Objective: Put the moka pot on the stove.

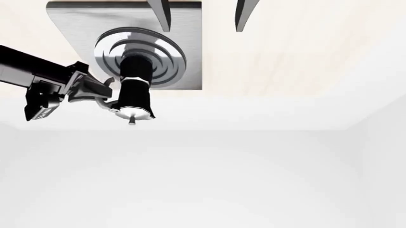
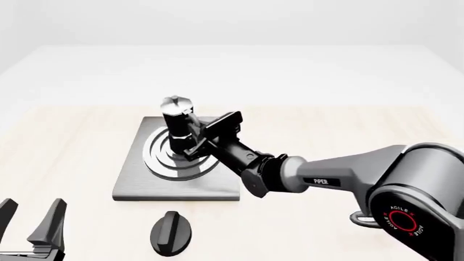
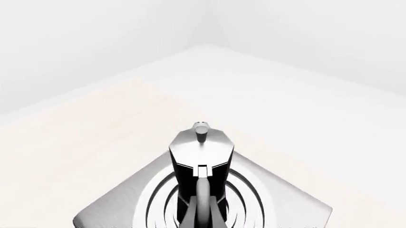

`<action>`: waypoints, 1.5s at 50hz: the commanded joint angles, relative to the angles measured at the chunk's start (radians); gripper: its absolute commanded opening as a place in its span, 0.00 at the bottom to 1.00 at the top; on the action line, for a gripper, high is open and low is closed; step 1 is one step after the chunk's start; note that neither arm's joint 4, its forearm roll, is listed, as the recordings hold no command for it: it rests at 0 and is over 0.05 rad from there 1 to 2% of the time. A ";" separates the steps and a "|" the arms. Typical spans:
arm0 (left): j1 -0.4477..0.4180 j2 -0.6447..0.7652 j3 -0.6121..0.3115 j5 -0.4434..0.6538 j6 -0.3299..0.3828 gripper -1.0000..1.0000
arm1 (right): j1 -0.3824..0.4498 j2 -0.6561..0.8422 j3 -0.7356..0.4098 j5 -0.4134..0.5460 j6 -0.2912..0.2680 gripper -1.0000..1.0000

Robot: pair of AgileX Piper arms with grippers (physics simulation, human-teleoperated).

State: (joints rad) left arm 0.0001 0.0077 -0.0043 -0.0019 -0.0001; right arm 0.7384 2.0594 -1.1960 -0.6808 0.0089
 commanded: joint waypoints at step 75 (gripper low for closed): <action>0.000 0.000 0.000 0.000 0.000 1.00 | -0.006 0.032 -0.027 0.014 0.008 1.00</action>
State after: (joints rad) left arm 0.0001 0.0077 -0.0043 -0.0019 -0.0001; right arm 0.7354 2.0886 -1.2191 -0.6689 0.0246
